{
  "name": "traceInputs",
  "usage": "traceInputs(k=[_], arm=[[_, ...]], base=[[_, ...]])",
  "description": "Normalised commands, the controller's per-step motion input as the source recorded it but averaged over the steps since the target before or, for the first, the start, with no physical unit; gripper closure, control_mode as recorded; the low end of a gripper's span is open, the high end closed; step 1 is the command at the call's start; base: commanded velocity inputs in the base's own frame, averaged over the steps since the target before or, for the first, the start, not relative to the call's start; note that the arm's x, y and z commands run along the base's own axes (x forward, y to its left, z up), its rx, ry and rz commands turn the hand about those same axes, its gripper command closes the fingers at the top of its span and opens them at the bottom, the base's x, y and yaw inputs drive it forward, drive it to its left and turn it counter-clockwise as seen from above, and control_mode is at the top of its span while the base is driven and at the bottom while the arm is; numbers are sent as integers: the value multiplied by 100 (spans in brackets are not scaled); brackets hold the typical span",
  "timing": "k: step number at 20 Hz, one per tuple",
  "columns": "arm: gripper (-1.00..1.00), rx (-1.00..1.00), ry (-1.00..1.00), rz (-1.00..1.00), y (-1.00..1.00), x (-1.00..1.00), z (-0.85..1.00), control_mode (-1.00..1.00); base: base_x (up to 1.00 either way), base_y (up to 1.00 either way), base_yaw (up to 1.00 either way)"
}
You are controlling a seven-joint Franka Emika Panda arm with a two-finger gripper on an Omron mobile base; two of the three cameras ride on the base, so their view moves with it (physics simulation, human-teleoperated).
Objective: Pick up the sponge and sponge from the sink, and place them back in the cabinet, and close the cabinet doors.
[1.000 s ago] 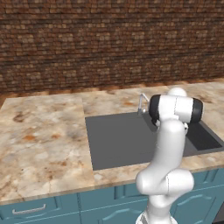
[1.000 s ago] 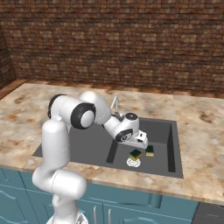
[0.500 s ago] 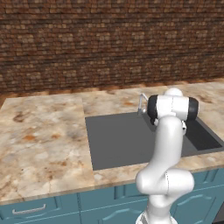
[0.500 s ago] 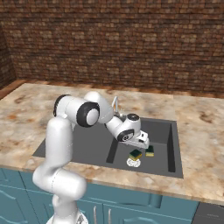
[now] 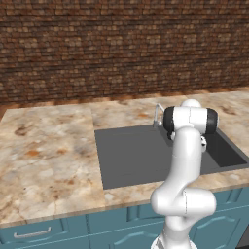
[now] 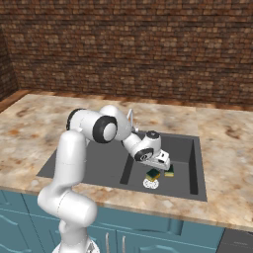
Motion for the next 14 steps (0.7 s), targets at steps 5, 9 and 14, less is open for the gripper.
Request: traceInputs(k=[5, 9, 14], arm=[[-100, 0, 0, 0, 0, 2, -21, -100], [-100, 0, 0, 0, 0, 0, -21, -100], [-100, 0, 0, 0, 0, 4, -15, -100]], base=[[0, 0, 0], [0, 0, 0], [0, 0, 0]])
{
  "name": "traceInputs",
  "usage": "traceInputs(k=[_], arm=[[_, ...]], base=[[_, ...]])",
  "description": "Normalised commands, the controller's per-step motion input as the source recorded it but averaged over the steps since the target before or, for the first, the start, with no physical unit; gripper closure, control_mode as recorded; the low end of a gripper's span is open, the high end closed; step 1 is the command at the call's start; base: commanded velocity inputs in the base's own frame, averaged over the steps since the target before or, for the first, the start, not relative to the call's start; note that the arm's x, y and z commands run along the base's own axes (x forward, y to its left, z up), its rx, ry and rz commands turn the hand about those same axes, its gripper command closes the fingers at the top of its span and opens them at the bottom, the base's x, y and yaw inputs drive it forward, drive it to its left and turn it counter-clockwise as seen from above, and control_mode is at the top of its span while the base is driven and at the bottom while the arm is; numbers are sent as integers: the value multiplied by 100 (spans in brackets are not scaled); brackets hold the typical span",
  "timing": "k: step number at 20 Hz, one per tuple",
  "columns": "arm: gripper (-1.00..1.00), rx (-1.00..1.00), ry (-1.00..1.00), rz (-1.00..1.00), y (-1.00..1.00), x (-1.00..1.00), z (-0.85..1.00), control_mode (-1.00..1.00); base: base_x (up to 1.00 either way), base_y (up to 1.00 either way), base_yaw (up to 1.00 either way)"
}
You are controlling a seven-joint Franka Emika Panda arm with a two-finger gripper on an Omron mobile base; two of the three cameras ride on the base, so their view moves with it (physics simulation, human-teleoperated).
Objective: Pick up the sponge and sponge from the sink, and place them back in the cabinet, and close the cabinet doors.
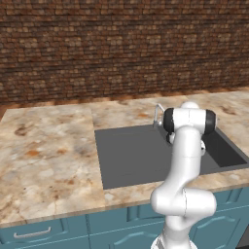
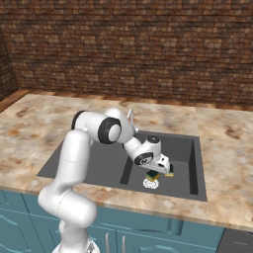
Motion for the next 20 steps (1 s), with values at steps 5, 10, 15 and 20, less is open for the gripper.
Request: traceInputs(k=[5, 10, 15, 20], arm=[[-100, 0, 1, 0, 0, 12, -8, -100], [-100, 0, 2, 0, 0, 15, -1, -100], [-100, 0, 3, 0, 0, 12, -5, -100], [-100, 0, 2, 0, 0, 7, -11, -100]], base=[[0, 0, 0], [0, 0, 0], [0, 0, 0], [0, 0, 0]])
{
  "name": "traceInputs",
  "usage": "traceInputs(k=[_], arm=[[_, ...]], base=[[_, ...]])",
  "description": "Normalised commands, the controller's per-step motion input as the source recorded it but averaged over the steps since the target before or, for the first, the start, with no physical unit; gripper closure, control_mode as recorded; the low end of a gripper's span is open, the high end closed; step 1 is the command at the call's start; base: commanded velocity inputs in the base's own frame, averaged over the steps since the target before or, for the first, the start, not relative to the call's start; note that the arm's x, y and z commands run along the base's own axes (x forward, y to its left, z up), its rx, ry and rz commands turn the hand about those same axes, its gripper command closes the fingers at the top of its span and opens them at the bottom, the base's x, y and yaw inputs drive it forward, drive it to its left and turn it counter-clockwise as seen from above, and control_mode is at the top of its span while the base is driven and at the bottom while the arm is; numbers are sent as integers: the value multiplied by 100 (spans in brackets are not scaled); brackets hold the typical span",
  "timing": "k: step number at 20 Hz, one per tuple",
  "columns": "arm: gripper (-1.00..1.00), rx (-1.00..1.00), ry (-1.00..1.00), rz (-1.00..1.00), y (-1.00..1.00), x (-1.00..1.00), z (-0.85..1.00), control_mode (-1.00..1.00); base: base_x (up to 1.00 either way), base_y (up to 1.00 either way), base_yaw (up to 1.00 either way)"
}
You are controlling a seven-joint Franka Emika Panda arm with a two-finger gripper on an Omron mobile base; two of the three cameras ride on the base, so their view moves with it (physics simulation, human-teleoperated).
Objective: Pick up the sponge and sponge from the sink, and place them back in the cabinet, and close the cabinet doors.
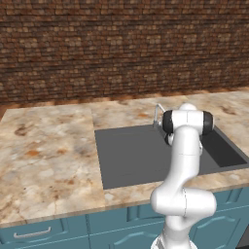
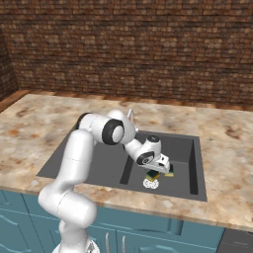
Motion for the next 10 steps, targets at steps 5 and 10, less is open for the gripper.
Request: traceInputs(k=[5, 10], arm=[[-100, 0, 2, 0, 0, 6, -12, -100], [-100, 0, 1, 0, 0, 6, -13, -100]], base=[[0, 0, 0], [0, 0, 0]])
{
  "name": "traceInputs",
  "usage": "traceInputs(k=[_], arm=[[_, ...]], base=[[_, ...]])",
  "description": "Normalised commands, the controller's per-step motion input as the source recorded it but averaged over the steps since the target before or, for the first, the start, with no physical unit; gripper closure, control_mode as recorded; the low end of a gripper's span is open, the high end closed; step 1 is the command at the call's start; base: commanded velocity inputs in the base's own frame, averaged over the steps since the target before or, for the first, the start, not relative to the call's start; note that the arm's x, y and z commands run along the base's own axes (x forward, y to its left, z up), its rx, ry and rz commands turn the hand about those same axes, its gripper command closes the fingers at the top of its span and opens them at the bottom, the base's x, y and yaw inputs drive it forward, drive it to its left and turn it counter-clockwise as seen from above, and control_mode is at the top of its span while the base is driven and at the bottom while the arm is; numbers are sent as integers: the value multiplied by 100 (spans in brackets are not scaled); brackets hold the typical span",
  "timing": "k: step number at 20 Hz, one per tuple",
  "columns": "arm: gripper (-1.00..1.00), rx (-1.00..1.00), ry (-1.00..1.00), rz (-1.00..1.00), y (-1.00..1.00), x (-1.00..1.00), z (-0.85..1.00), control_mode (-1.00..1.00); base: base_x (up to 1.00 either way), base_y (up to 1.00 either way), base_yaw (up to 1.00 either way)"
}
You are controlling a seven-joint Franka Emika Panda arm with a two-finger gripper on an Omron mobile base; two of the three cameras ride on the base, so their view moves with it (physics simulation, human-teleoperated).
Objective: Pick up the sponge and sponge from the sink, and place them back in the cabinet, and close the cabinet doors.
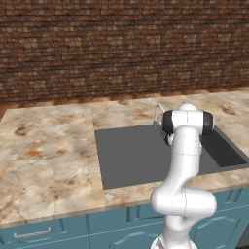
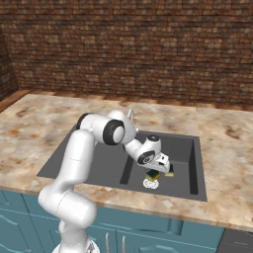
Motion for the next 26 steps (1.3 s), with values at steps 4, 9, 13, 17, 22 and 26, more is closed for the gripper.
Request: traceInputs(k=[4, 9, 13, 17, 22, 26], arm=[[-100, 0, 2, 0, 0, 3, -9, -100], [-100, 1, 3, 0, -3, 0, -5, -100], [-100, 3, 3, 0, -4, 0, -5, -100], [-100, 4, 2, 0, -8, 0, -7, -100], [-100, 4, 0, 0, -11, 0, -17, -100], [-100, 1, 0, 0, -7, 0, -24, -100]], base=[[0, 0, 0], [0, 0, 0], [0, 0, 0], [0, 0, 0], [0, 0, 0], [0, 0, 0]])
